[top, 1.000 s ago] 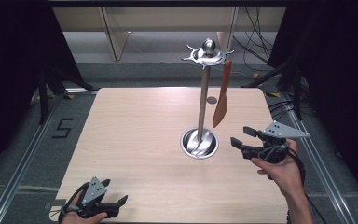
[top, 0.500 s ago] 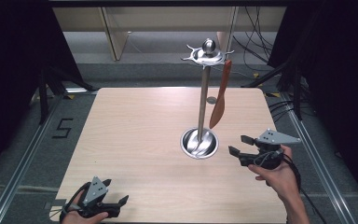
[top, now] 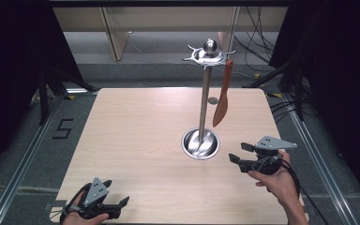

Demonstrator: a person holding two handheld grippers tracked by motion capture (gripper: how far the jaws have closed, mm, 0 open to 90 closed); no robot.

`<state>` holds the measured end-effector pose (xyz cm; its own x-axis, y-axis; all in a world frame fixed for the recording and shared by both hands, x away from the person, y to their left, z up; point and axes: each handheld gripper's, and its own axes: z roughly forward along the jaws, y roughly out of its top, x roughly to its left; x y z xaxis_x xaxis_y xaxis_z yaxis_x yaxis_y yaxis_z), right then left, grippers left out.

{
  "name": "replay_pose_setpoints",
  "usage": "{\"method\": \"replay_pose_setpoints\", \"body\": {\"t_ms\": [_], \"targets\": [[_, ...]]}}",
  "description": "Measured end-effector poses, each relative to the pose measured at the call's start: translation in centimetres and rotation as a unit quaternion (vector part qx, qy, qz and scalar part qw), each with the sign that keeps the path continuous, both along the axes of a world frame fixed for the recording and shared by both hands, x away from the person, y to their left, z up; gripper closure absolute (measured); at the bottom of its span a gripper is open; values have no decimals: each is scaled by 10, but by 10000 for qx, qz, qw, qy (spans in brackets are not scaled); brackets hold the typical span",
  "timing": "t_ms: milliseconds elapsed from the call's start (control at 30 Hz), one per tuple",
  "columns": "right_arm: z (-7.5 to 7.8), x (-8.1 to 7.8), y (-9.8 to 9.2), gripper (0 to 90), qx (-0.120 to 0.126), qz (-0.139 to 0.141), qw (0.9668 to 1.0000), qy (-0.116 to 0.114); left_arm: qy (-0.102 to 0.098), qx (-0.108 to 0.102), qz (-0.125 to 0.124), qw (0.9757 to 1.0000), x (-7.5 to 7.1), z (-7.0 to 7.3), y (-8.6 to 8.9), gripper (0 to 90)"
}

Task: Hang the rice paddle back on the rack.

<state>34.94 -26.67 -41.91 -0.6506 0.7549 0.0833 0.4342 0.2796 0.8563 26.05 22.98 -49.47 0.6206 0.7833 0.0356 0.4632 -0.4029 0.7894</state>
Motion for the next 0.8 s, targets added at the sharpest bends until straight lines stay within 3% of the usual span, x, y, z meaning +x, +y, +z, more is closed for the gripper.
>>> {"method": "replay_pose_setpoints", "body": {"t_ms": [67, 133, 167, 200, 233, 267, 400, 467, 500, 567, 600, 633, 733, 800], "targets": [[-1, 0, 0, 341, 22, 14, 10000, 38, 24, -71, 16, 10000, -1, 0, -1, 151], [-3, 2, -1, 341, -44, 47, 9999, -77, 0, 44, -41, 10000, -2, 0, 1, 151], [-3, -1, 1, 341, 54, -12, 9999, 148, 3, 89, -64, 9999, -2, 0, 2, 151], [-4, -1, 1, 341, 21, -2, 10000, 89, -11, -63, 32, 10000, -3, -1, 1, 151], [-5, 0, 1, 340, -68, 29, 10000, 41, -31, 6, 32, 10000, -3, -1, 1, 151], [-6, 0, 1, 339, -97, 60, 9999, -4, 16, -154, 80, 9998, -4, -1, 0, 151], [-10, -2, 4, 336, -17, 40, 9997, 230, -49, -122, 49, 9999, -4, 0, 1, 151], [-12, -3, 5, 334, 62, 58, 9996, 270, -46, -57, 13, 10000, -3, 0, 1, 150], [-14, -3, 5, 330, -29, 90, 9997, 245, -23, 71, -60, 10000, -3, 1, 3, 150], [-16, -4, 5, 324, -78, 41, 9996, 268, -10, -151, 63, 9999, -4, -1, -1, 151], [-18, -3, 5, 324, -106, 78, 9996, 239, -64, 26, -26, 10000, -3, 0, 1, 151], [-19, -5, 6, 322, -54, 22, 9995, 307, -1, -94, 44, 9999, -5, -1, -1, 151], [-22, -6, 6, 320, -135, 7, 9994, 306, -78, 1, -25, 10000, -4, 0, 1, 150], [-23, -7, 8, 319, -77, 61, 9993, 367, -13, -131, 69, 9999, -5, -1, 0, 151]]}}
